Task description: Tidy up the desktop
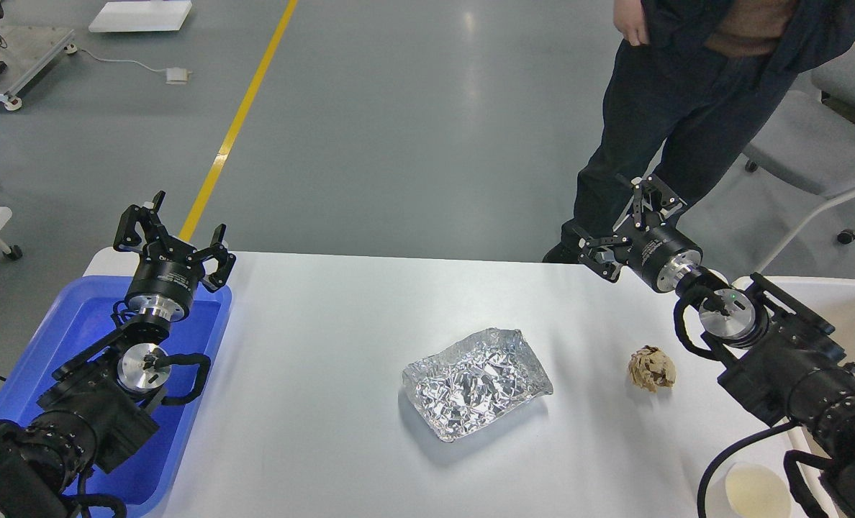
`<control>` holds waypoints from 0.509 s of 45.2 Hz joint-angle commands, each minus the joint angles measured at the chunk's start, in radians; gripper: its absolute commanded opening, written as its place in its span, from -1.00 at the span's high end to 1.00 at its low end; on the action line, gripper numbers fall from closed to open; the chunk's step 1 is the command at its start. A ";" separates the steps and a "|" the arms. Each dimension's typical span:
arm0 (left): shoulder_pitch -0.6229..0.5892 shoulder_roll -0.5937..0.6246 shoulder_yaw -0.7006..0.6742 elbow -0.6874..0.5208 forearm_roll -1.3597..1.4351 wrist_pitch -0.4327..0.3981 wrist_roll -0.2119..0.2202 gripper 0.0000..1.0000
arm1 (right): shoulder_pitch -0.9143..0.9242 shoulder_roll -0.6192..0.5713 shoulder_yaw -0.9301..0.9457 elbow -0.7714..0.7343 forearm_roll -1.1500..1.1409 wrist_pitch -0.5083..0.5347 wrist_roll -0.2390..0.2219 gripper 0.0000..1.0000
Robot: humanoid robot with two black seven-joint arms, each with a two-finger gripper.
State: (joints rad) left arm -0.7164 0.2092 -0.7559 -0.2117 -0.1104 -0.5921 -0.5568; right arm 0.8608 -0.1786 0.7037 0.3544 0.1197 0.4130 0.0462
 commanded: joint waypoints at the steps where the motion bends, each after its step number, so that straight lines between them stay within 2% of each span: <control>1: 0.000 0.001 0.007 0.000 0.009 0.003 0.003 -1.00 | -0.002 0.001 0.007 0.000 0.001 0.001 0.001 -1.00; 23: 0.000 0.001 0.006 0.000 0.000 0.001 0.002 -1.00 | 0.006 -0.002 0.007 0.014 0.001 0.007 0.003 -1.00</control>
State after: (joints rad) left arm -0.7164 0.2101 -0.7508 -0.2121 -0.1096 -0.5906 -0.5548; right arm 0.8589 -0.1783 0.7072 0.3583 0.1205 0.4175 0.0475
